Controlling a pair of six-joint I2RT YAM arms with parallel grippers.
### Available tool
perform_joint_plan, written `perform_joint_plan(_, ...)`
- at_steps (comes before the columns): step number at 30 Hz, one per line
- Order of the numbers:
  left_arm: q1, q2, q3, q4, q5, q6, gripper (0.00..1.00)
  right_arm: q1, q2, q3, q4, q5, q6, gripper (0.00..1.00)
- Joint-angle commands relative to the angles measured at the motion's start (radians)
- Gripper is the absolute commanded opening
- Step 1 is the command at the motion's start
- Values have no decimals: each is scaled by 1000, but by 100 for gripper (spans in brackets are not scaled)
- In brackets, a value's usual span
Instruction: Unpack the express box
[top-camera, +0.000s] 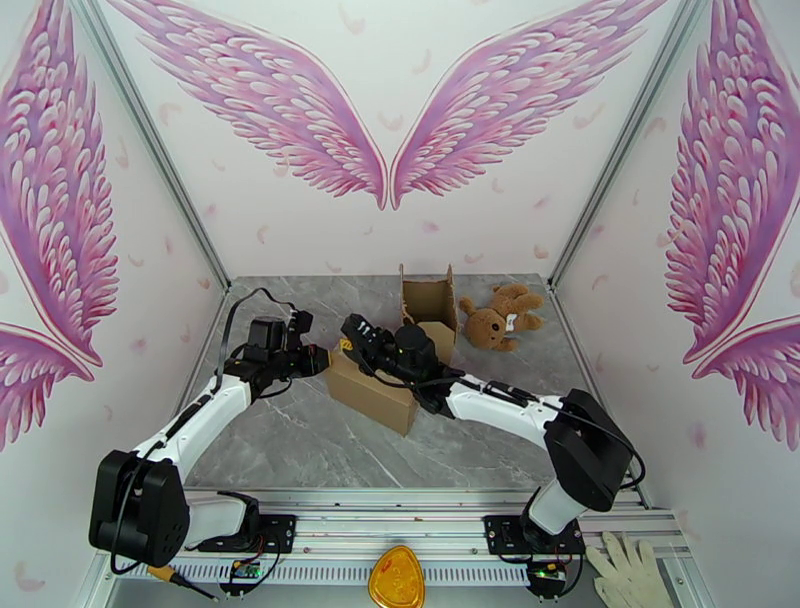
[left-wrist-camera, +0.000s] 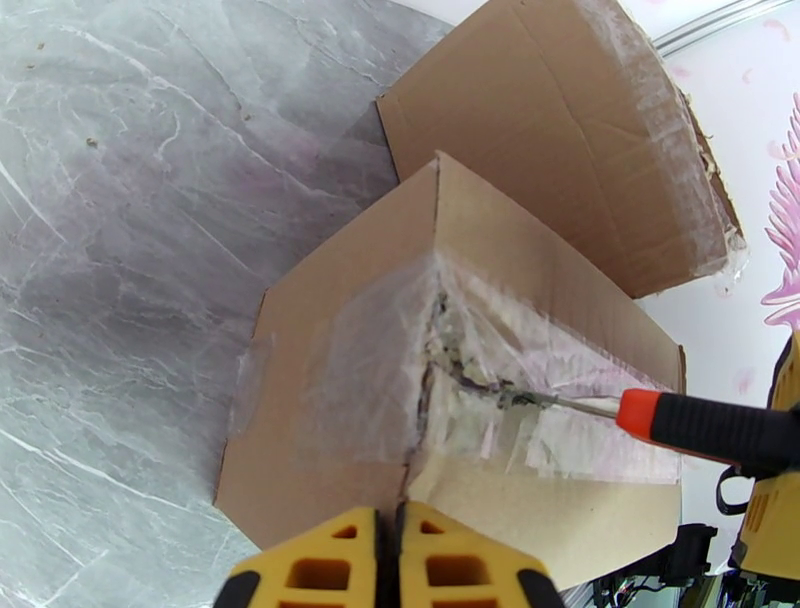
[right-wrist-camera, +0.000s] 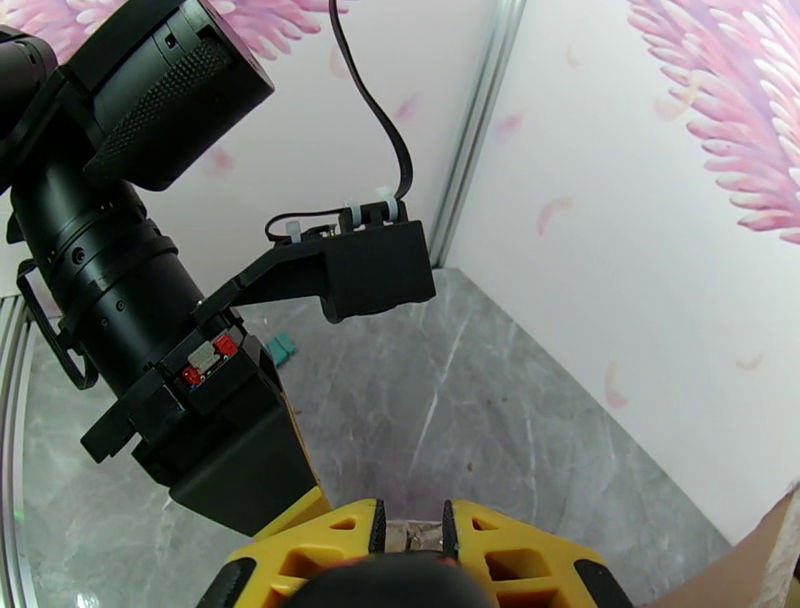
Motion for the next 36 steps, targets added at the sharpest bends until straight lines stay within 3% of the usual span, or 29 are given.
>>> perform_joint_plan(1,17,47,-19,-140,-138,8,8,-14,-57,-36,-47,77,-40,0)
perform_joint_plan(23,22,70,33,-177,-133,42,6,-44,-193,-144,-138,70,-45,0)
perform_joint_plan(30,13,64,37,-171,-114,44,7,-52,-212,-146,-166,-14,5,0)
perform_joint_plan(33,-7,41,48,-162,-96,52,13,-52,-209,-136,-169,-51,40,0)
perform_joint_plan(36,-37,5,87,-160,-90,62,33,-51,-216,-140,-145,-35,59,0)
